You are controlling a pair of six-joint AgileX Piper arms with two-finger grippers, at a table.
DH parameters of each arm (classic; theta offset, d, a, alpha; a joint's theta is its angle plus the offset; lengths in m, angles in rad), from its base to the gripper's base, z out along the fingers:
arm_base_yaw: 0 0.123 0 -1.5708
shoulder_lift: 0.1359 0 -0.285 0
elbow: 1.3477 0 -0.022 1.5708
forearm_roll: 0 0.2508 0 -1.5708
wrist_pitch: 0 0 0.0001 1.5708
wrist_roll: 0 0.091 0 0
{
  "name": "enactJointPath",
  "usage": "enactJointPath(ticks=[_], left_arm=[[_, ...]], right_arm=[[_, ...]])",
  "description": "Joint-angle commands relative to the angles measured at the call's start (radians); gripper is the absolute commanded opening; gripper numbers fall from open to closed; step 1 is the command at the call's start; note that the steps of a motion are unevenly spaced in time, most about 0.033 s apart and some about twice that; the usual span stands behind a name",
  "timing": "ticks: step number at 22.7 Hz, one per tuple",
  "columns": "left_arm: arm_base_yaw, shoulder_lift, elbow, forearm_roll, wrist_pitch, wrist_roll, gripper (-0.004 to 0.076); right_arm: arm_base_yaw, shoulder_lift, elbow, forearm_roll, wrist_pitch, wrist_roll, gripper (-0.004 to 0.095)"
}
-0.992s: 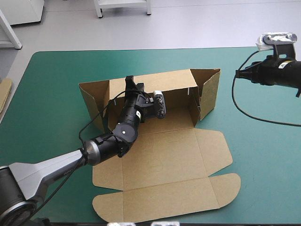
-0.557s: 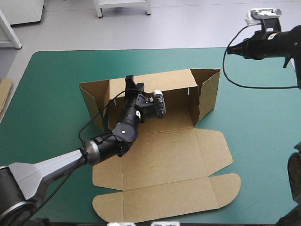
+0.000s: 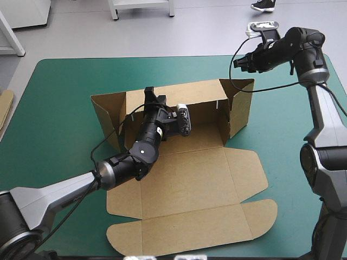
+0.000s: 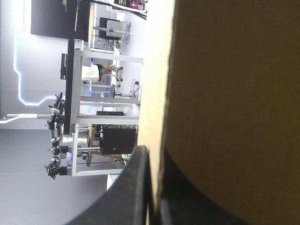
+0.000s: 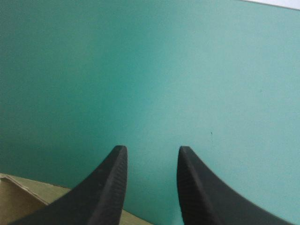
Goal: Fold the box
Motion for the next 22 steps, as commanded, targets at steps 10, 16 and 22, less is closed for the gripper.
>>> enactJointPath(ticks=[10,16,22], left_arm=[[0.0,-0.034,-0.027,0.008,0.028,-0.024,-0.0009],[0.0,-0.034,-0.027,0.008,0.07,-0.024,-0.0009],[0.0,-0.034,-0.027,0.008,0.079,-0.024,-0.0009]], right_arm=[[0.002,-0.036,-0.017,0.046,0.086,-0.031,0.0341],[0.002,-0.094,0.1,0.048,0.087,-0.062,0.0324],[0.002,-0.167,0.212,0.077,0.087,-0.097,0.0324]])
